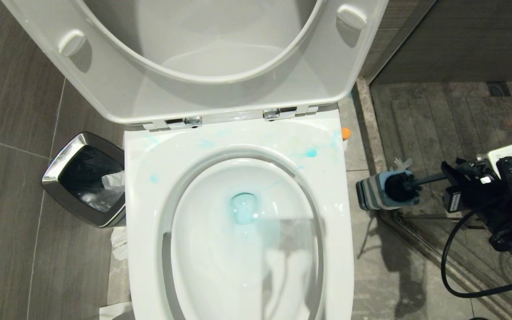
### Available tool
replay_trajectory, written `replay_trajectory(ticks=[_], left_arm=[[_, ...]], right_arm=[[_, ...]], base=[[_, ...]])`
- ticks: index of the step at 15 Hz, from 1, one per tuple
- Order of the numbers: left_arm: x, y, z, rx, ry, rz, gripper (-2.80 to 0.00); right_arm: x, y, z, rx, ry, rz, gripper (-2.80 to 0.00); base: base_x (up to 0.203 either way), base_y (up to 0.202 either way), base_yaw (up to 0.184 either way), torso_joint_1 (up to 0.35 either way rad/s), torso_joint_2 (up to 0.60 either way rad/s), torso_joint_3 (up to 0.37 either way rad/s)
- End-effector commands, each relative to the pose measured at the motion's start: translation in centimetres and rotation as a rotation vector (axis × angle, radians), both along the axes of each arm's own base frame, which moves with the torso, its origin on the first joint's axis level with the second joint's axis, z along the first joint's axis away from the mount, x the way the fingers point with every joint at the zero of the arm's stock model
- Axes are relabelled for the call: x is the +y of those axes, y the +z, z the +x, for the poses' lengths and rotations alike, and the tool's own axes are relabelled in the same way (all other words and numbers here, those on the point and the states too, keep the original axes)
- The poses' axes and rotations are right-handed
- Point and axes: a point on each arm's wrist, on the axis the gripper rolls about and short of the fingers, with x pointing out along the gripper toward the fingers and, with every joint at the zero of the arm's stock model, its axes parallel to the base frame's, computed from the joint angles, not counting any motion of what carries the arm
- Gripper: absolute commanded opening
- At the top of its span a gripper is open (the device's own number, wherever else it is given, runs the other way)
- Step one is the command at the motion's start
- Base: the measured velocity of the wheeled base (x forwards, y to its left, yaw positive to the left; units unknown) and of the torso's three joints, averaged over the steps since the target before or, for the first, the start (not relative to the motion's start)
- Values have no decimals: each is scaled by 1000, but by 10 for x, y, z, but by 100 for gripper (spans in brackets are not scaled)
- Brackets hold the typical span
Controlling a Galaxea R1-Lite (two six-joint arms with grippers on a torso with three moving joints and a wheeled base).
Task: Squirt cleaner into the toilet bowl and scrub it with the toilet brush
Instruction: Scrub the toilet bowl
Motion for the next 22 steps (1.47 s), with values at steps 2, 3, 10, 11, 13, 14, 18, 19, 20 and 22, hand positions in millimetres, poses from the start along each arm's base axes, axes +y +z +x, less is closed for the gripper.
replay_trajectory(ticks=[2,3,10,11,13,14,18,19,20,22], left_arm=[[0,0,0,2,-1,0,-280],[0,0,0,2,-1,0,-280],[0,0,0,2,-1,0,-280],[0,0,0,2,-1,0,-280],[0,0,0,2,-1,0,-280],[0,0,0,2,-1,0,-280],[0,0,0,2,-1,0,-280],[0,0,0,2,-1,0,-280],[0,0,0,2,-1,0,-280],[0,0,0,2,-1,0,-280]], right_arm=[[1,20,-29,-62,17,-1,-280],[1,24,-37,-62,57,-3,-280],[3,59,-62,-37,169,0,-280],[3,69,-63,-33,175,21,-280],[3,85,-65,6,183,73,-280],[3,95,-68,24,187,96,-280],[6,128,-74,74,215,121,-280],[9,137,-75,78,232,127,-280],[12,145,-76,92,248,136,-280],[14,158,-82,142,260,147,-280]], base=[[0,0,0,0,0,0],[0,0,0,0,0,0],[0,0,0,0,0,0],[0,0,0,0,0,0],[0,0,0,0,0,0],[0,0,0,0,0,0],[0,0,0,0,0,0],[0,0,0,0,0,0],[0,0,0,0,0,0],[0,0,0,0,0,0]])
